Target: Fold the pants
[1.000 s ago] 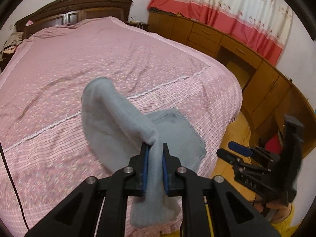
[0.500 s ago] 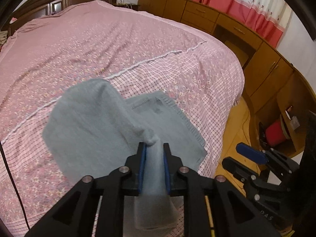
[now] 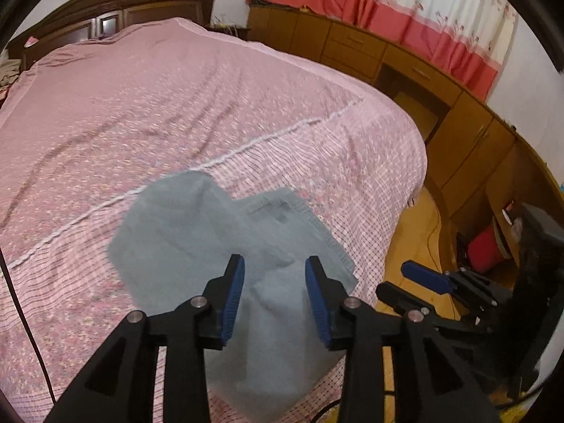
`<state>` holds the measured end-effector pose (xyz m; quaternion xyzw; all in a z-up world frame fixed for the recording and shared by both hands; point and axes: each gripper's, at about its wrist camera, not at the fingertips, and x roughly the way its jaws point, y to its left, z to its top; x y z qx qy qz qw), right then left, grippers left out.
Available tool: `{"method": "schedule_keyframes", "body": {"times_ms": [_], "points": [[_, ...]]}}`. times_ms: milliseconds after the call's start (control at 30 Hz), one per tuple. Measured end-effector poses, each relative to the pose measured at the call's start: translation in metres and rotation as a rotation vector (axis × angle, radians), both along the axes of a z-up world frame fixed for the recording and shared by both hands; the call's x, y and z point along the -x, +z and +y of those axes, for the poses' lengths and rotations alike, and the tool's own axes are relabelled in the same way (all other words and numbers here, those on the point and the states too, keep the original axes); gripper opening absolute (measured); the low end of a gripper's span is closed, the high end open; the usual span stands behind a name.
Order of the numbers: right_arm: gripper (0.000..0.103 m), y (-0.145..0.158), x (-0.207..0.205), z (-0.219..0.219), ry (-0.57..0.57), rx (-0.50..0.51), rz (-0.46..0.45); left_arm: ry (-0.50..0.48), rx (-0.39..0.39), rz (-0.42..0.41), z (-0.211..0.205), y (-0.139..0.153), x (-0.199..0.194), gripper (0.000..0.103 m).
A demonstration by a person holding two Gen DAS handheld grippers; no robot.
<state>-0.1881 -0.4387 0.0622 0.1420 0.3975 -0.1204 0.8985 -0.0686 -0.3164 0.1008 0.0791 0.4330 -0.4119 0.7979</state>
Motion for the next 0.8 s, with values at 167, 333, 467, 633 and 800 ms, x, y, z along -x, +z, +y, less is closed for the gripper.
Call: {"method": "schedule_keyframes", "body": {"times_ms": [167,333,467,633,800], "points": [[0.045,0.012,-0.014,0.005,0.046,-0.002,-0.014,0.087,-0.015,0.002,0.030,-0.001,-0.011,0.039],[0.045,0.015,-0.034,0.018,0.128,-0.042,-0.007,0.165,-0.026,0.019,0.058,-0.013,-0.020,0.039],[0.046,0.012,-0.054,0.031,0.199,-0.060,0.021,0.204,-0.023,0.057,0.074,-0.024,-0.026,0.039],[0.049,0.002,-0.080,0.044,0.266,-0.055,0.074,0.233,-0.031,0.079,0.085,-0.036,-0.028,0.039],[0.049,-0.013,-0.102,0.041,0.273,-0.090,0.127,0.229,-0.035,0.078,0.090,-0.041,-0.025,0.039]]}}
